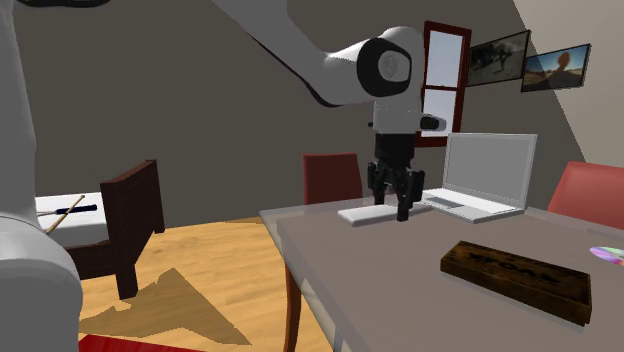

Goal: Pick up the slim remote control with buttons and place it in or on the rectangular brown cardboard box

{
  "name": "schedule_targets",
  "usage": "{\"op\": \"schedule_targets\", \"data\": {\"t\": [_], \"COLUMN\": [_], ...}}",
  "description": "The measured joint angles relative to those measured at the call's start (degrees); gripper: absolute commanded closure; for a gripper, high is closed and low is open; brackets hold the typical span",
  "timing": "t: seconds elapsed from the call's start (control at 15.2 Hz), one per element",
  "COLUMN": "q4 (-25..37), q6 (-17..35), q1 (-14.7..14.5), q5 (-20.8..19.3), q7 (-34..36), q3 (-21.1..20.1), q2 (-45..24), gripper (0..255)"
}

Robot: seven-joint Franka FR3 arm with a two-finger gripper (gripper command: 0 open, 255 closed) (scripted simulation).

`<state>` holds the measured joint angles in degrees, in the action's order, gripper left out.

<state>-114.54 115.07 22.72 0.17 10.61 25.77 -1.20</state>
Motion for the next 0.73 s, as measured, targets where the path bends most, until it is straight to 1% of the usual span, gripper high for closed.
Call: {"op": "schedule_targets", "data": {"t": [0.26, 0.4, 0.59, 0.73], "q4": [7.3, 12.4, 19.7, 26.6], "q6": [-1.6, -3.2, -5.4, -7.7], "q1": [2.7, 4.6, 8.0, 10.7], "q5": [3.2, 5.3, 8.2, 10.5], "q7": [-5.6, -8.6, -12.8, -15.0], "q3": [1.9, 2.5, 3.2, 3.0], "q2": [-6.4, -10.5, -16.4, -21.5], "gripper": [255, 255, 255, 255]}}
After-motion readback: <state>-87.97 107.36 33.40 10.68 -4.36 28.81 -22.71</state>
